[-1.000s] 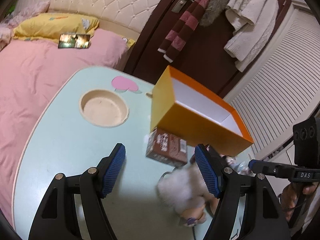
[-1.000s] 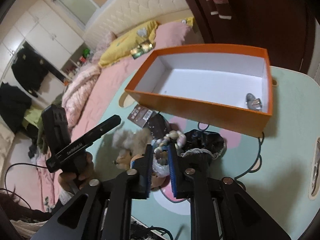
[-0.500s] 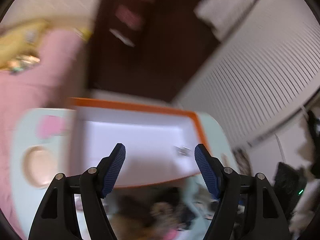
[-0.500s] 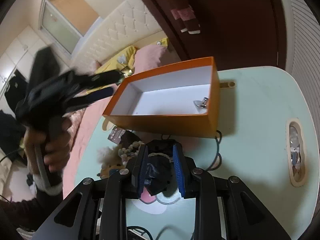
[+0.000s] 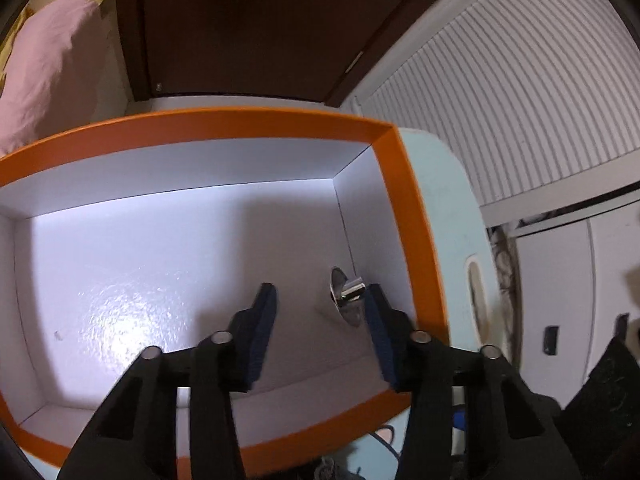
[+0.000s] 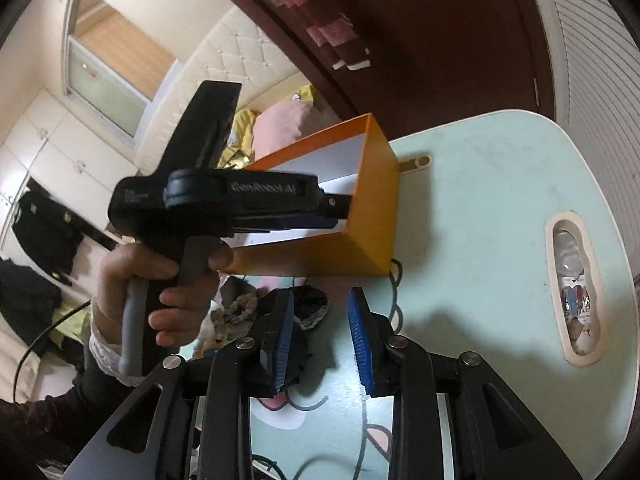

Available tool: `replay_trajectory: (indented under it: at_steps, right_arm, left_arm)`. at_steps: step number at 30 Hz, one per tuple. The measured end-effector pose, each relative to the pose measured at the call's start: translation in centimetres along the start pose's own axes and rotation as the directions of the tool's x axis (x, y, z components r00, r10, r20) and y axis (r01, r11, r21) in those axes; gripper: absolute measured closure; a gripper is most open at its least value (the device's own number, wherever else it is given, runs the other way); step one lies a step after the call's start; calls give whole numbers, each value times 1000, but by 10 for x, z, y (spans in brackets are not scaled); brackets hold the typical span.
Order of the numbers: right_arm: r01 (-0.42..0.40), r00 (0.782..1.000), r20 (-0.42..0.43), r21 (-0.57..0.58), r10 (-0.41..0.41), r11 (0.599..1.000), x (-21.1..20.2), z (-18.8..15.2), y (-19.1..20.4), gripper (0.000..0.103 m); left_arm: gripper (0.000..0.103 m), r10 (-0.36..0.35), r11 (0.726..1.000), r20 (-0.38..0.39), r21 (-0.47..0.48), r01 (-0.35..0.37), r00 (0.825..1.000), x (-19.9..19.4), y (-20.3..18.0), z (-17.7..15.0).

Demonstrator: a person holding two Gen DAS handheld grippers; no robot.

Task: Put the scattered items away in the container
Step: 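Grasp the small silver metal piece in the box with the left tool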

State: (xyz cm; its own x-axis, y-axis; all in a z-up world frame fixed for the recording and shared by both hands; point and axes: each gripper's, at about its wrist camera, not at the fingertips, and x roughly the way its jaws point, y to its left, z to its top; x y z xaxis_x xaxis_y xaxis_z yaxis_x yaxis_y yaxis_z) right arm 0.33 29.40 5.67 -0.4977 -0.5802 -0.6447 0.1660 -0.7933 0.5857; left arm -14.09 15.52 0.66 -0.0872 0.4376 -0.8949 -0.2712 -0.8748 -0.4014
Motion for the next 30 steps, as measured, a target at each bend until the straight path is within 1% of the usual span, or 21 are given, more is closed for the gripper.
replay_trajectory:
  at_steps: [1, 2, 4, 5, 6, 8, 10, 15, 17, 19, 21, 23, 24, 26, 29, 30]
  right_arm:
    - [-3, 1000, 0, 8, 3, 1000, 0, 1, -2, 75]
    - [-6, 1000, 1, 14, 6, 1000, 0, 1, -4, 75]
    - [-9, 1000, 2, 24, 9, 1000, 1, 2, -7, 75]
    - [-10, 1000, 2, 26, 10, 1000, 0, 2, -7, 74]
    - [-11, 1000, 2, 28, 11, 1000, 0, 2, -7, 74]
    - [-13, 1000, 4, 28, 13, 1000, 0, 3, -7, 73]
    - [-13, 1000, 4, 28, 13, 1000, 0, 3, -7, 72]
    - [-11, 1000, 1, 30, 11, 999, -1, 4, -6, 72]
    - [-10, 1000, 3, 26, 10, 1000, -2, 4, -5, 72]
    - [-8, 1000, 1, 16, 8, 1000, -2, 4, -2, 72]
    - [-6, 1000, -1, 10, 6, 1000, -2, 4, 0, 71]
    - [-5, 1000, -5, 4, 5, 1000, -1, 3, 2, 71]
    - [-5, 1000, -5, 1, 5, 1000, 0, 3, 3, 71]
    - [-8, 1000, -8, -1, 8, 1000, 2, 3, 5, 71]
    - [-10, 1000, -12, -8, 10, 1000, 5, 3, 10, 71]
    - [-9, 1000, -13, -12, 9, 1000, 6, 2, 12, 71]
  left_arm:
    - [64, -1, 1000, -2, 3, 1, 1000, 2, -1, 0]
    - [69, 6, 1000, 2, 10, -6, 1000, 3, -3, 1]
    - [83, 18, 999, 6, 26, -18, 1000, 5, -4, 2]
    - [98, 18, 999, 2, 27, -19, 1000, 8, -4, 2]
    - [101, 13, 1000, 3, 19, -13, 1000, 9, -1, 2]
    - [101, -14, 1000, 9, -6, 14, 1000, 7, 5, 3]
    - [101, -23, 1000, 22, -17, 23, 999, 3, 9, 3]
    - [101, -78, 997, 91, -13, 79, 993, -25, 17, -1]
    - [101, -104, 994, 138, -6, 106, 985, -49, 22, -7]
    - [101, -120, 993, 198, 1, 122, 973, -79, 29, -15]
    - [101, -112, 993, 254, 5, 114, 961, -111, 39, -30]
    - [101, -107, 994, 279, 20, 106, 954, -137, 49, -50]
    - [101, -103, 995, 286, 25, 100, 953, -146, 52, -61]
    - [101, -82, 997, 282, 22, 79, 956, -154, 59, -85]
    - [101, -64, 998, 240, -5, 67, 969, -144, 73, -113]
    - [101, -62, 997, 224, -20, 68, 973, -138, 83, -122]
